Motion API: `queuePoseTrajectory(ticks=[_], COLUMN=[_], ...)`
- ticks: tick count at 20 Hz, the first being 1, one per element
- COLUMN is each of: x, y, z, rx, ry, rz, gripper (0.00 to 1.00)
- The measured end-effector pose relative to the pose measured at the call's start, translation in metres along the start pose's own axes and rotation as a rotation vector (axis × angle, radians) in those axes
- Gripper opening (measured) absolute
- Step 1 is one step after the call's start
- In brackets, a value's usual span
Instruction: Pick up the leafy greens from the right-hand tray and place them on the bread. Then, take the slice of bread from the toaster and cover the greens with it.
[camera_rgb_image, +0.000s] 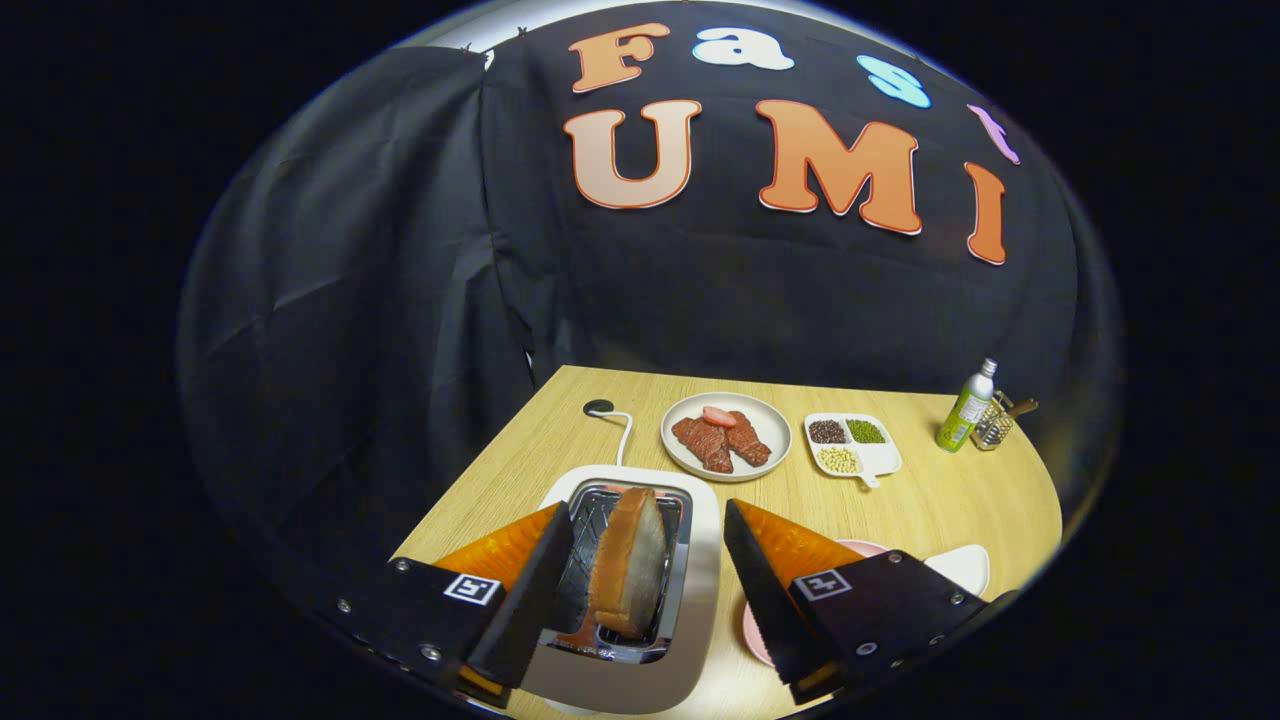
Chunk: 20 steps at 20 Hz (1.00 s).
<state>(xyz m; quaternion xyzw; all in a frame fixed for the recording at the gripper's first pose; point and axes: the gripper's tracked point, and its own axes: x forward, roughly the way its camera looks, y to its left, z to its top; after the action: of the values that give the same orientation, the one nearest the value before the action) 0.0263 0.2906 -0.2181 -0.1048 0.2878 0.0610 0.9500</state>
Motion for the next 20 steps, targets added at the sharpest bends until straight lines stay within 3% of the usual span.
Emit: queuePoseTrajectory(ticks=[6, 11, 15, 20], x=[0.005, 0.007, 0.005, -0.007], y=[0.006, 0.005, -0.001, -0.004], z=[-0.017, -0.023, -0.020, 0.000], rx=[-0.042, -0.029, 0.001, 0.027], ry=[0.044, 0.080, 0.082, 0.049], rz=[-0.002, 0.006, 0.002, 0.015], gripper=[0.60, 0.22, 0.13, 0.11])
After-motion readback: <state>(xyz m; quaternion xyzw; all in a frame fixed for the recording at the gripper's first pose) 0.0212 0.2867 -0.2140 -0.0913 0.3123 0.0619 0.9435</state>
